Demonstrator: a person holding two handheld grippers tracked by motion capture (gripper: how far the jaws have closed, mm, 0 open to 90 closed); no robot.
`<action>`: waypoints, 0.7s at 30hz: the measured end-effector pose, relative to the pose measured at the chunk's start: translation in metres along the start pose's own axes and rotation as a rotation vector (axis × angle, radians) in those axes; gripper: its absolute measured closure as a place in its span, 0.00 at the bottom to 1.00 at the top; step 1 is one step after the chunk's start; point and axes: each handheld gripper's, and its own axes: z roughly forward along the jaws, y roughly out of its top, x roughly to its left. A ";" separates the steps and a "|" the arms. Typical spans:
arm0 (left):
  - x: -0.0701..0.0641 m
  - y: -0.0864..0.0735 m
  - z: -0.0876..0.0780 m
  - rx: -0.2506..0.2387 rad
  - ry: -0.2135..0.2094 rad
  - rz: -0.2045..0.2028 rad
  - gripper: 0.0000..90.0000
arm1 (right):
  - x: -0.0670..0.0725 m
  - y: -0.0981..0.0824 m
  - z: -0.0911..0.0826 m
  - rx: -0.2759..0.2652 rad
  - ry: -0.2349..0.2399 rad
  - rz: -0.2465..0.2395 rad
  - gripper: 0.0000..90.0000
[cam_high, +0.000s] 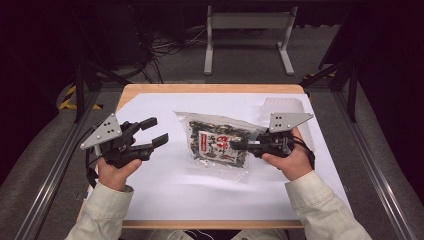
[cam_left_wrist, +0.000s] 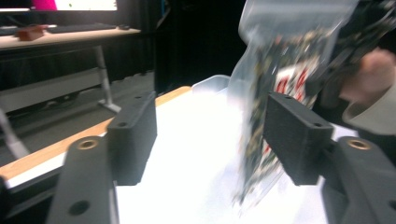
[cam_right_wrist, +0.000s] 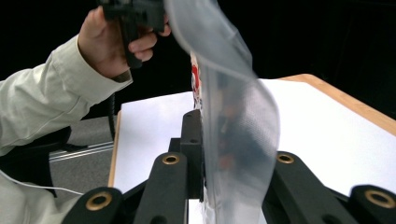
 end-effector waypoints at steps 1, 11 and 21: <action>0.001 -0.003 0.000 0.003 0.002 -0.004 0.39 | -0.001 0.001 -0.003 -0.001 -0.013 0.004 0.85; 0.021 -0.042 0.003 0.029 0.014 -0.065 0.32 | -0.015 0.010 -0.031 -0.008 -0.112 0.040 0.85; 0.033 -0.063 0.008 0.054 -0.002 -0.041 0.29 | -0.030 0.019 -0.053 -0.011 -0.201 0.077 0.84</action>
